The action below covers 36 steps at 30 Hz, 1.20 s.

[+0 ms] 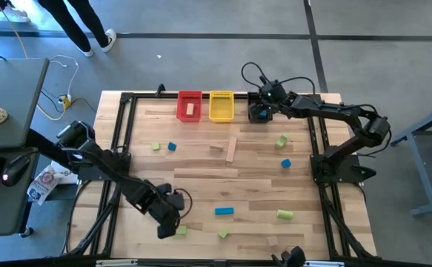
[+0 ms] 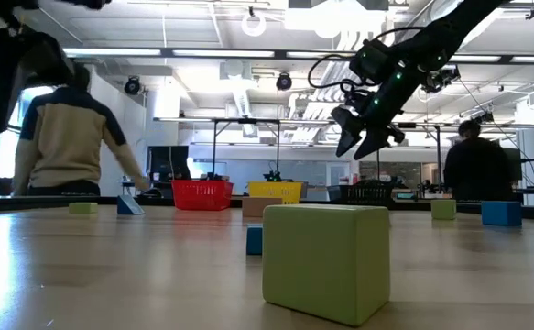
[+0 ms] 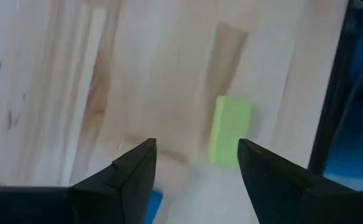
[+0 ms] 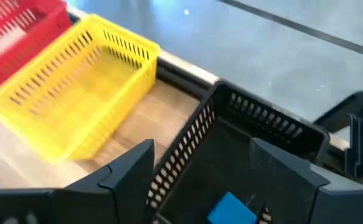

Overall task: Sort & place blocks by color
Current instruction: Put the green block into the yellow basket

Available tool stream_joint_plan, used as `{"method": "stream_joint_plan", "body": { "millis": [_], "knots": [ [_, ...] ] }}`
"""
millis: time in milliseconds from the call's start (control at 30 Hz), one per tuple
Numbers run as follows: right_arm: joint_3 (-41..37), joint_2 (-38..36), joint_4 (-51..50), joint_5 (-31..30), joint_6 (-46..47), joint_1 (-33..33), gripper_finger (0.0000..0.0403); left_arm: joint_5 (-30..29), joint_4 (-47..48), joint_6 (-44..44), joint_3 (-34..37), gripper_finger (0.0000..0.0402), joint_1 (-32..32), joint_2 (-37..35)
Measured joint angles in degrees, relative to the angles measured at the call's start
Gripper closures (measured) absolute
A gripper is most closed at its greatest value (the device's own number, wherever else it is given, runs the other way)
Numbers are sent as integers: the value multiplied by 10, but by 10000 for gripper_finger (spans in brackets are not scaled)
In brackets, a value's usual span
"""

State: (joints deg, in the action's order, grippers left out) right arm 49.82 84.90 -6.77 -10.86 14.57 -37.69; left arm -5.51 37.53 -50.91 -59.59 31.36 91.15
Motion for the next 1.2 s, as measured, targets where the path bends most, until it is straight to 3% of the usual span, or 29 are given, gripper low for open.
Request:
{"method": "stream_joint_plan", "body": {
  "millis": [200,1200],
  "knots": [
    [0,1,2,2,0,1,153,-5,-50,-2,-1,190,27,36],
    [0,1,19,1,4,1,153,-48,-108,-19,-8,190,78,153]
  ]
}}
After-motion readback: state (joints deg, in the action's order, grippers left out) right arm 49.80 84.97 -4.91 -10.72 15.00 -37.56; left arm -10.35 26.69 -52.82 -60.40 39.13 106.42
